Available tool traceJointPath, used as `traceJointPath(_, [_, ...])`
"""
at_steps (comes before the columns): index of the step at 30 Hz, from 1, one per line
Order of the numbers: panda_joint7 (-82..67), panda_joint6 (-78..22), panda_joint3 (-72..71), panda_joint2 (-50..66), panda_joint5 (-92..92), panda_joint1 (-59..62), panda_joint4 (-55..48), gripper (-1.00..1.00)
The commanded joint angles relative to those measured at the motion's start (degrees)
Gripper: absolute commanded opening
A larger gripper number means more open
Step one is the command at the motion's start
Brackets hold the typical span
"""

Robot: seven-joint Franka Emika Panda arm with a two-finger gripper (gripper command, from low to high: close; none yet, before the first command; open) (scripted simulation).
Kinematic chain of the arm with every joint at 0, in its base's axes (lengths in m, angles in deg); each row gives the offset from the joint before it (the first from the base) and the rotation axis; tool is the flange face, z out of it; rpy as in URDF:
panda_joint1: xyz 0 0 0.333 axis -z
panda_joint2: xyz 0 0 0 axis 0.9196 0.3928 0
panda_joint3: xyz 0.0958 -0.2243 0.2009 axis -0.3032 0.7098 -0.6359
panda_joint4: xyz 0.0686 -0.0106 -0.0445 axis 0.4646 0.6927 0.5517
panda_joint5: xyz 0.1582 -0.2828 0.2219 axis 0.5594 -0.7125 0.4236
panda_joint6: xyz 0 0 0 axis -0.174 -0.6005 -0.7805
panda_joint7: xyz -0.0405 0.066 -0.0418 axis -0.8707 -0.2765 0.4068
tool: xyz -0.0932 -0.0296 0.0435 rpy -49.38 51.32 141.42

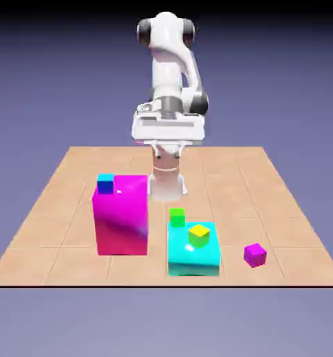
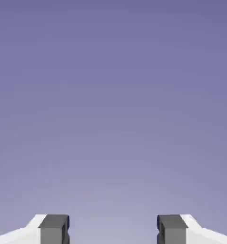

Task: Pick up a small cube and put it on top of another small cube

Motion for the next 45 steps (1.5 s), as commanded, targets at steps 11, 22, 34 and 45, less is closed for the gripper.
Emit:
traceJointPath(11, [14.46, -6.85, -12.14, 22.84, -12.37, -0.29, -10.74, 0.00])
traceJointPath(22, [28.92, -13.69, -24.27, 45.69, -24.74, -0.58, -21.47, 0.00])
traceJointPath(34, [40.17, -9.02, -16.92, 62.33, -37.41, -9.32, -28.82, -1.00])
traceJointPath(45, [32.77, -22.16, -22.44, 43.96, -22.70, 2.50, -25.58, -1.00])
